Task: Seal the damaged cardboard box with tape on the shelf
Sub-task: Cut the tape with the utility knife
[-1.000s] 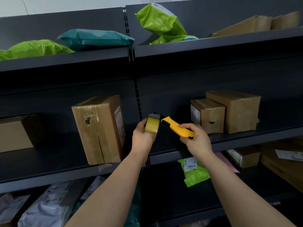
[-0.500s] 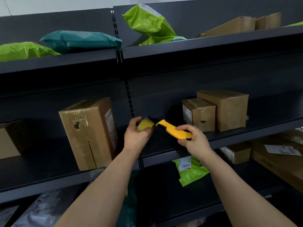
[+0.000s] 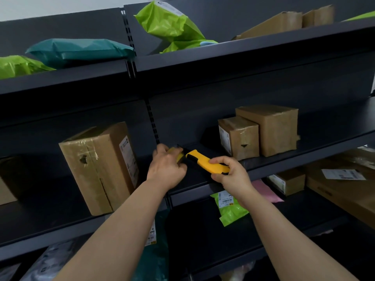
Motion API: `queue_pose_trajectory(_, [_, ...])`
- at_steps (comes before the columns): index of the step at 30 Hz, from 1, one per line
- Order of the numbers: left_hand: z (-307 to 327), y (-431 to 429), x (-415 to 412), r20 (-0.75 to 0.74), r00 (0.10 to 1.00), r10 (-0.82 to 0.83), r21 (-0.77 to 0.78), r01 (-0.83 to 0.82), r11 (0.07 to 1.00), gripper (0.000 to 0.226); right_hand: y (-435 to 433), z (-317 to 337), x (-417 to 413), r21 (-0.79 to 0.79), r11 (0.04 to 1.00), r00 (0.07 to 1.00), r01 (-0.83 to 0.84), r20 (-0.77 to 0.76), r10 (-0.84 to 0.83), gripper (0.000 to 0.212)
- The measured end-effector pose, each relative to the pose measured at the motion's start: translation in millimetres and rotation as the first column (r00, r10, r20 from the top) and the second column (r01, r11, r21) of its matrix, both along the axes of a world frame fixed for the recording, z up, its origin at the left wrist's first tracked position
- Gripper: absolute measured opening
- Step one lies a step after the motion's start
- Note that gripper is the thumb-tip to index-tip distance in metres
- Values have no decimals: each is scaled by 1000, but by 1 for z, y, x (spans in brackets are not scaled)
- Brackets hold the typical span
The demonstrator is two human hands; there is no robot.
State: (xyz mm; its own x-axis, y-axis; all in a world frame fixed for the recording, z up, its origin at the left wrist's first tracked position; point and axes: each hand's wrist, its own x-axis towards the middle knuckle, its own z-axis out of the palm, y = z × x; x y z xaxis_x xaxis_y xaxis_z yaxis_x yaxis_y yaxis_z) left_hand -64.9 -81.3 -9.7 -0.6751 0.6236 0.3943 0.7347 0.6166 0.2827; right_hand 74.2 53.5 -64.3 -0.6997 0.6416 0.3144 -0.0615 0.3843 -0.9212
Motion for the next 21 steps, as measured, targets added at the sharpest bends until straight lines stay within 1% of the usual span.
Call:
queue_pose_trajectory(2, [-1, -1, -1, -93, 996, 7, -119, -18, 993, 61, 1, -1, -1, -45, 999, 1000, -2, -5, 2, 37])
queue_pose_trajectory(4, [0, 0, -2, -174, 984, 45, -219, -83, 972, 63, 1, -2, -4, -60, 998, 1000, 15, -4, -15, 38])
queue_pose_trajectory(6, [1, 4, -5, -232, 970, 78, -296, -146, 944, 69, -1, -2, -10, -25, 997, 997, 71, 17, -70, 40])
queue_pose_trajectory(7, [1, 7, -5, -230, 969, 90, -316, -162, 935, 74, -2, -2, -13, 31, 991, 991, 127, 47, -128, 40])
queue_pose_trajectory(9, [-4, 13, -4, -166, 977, 133, -273, -176, 946, 80, -4, 0, -20, 197, 944, 947, 266, 128, -294, 39])
queue_pose_trajectory(11, [-11, 18, -4, -88, 979, 182, -156, -194, 969, 80, -6, 2, -25, 306, 886, 893, 349, 178, -413, 37])
queue_pose_trajectory(13, [-17, 20, -7, -59, 977, 207, -64, -210, 976, 79, -7, 1, -29, 353, 858, 860, 373, 217, -463, 38])
queue_pose_trajectory(14, [-20, 20, -8, -44, 977, 209, -47, -211, 976, 77, -8, -1, -30, 382, 846, 846, 372, 235, -478, 39])
queue_pose_trajectory(17, [-25, 19, -12, 16, 976, 219, -60, -218, 974, 73, -7, -5, -34, 465, 805, 819, 367, 248, -517, 39])
queue_pose_trajectory(21, [-36, 16, -13, 77, 968, 237, -59, -233, 971, 79, -6, -6, -36, 528, 771, 807, 356, 242, -539, 37])
